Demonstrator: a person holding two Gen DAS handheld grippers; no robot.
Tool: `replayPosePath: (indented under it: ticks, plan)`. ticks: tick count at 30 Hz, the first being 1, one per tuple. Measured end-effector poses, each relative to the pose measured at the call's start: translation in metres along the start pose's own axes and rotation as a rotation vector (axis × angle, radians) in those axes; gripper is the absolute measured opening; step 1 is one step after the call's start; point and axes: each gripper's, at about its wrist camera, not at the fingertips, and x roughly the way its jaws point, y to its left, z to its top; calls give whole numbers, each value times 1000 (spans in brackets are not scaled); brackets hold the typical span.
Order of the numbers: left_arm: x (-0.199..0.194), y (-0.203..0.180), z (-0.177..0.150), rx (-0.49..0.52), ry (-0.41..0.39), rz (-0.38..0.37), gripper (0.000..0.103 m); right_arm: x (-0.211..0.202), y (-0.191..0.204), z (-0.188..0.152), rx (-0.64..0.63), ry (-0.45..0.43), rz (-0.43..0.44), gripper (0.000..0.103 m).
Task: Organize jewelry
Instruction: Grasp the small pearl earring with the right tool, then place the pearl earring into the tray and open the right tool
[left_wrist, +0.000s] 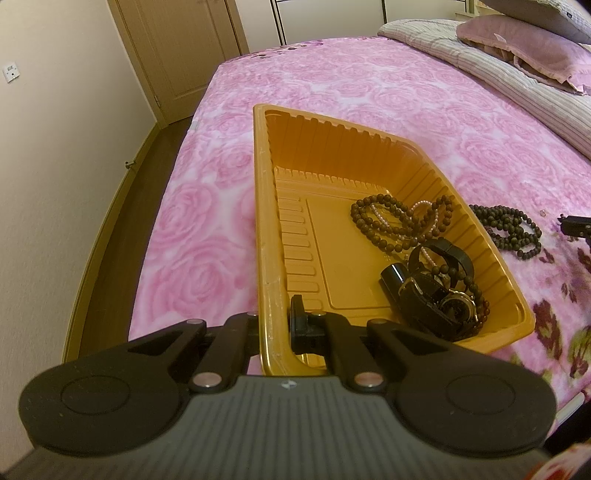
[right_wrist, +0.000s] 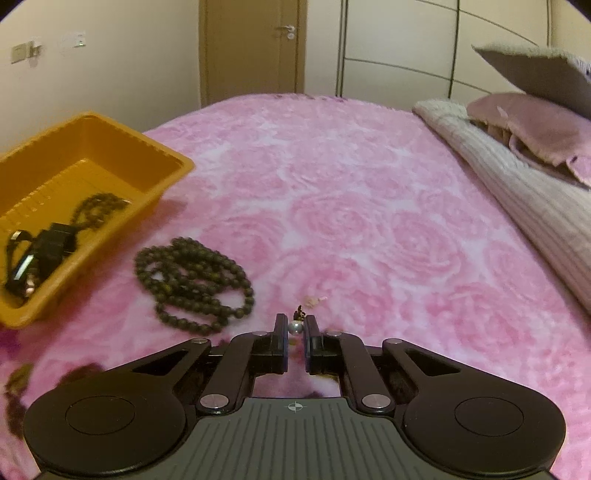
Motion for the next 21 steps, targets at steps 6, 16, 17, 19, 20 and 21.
replayPosePath:
  ticks: [6, 16, 17, 19, 20, 21]
  plan:
    - [0, 0, 0, 0, -1, 1, 3, -24, 27, 20, -39, -67, 99, 8]
    - [1, 0, -1, 1, -1, 1, 3, -35, 102, 49, -155, -94, 384, 8]
    - [1, 0, -1, 0, -1, 1, 3, -33, 110, 50, -175, -82, 415, 8]
    - [1, 0, -1, -1, -2, 0, 3, -30, 123, 50, -205, -71, 457, 8]
    - [1, 1, -2, 0, -2, 0, 3, -29, 129, 49, -214, -65, 467, 8]
    - [1, 0, -2, -1, -2, 0, 3, -26, 133, 49, -218, -60, 474, 8]
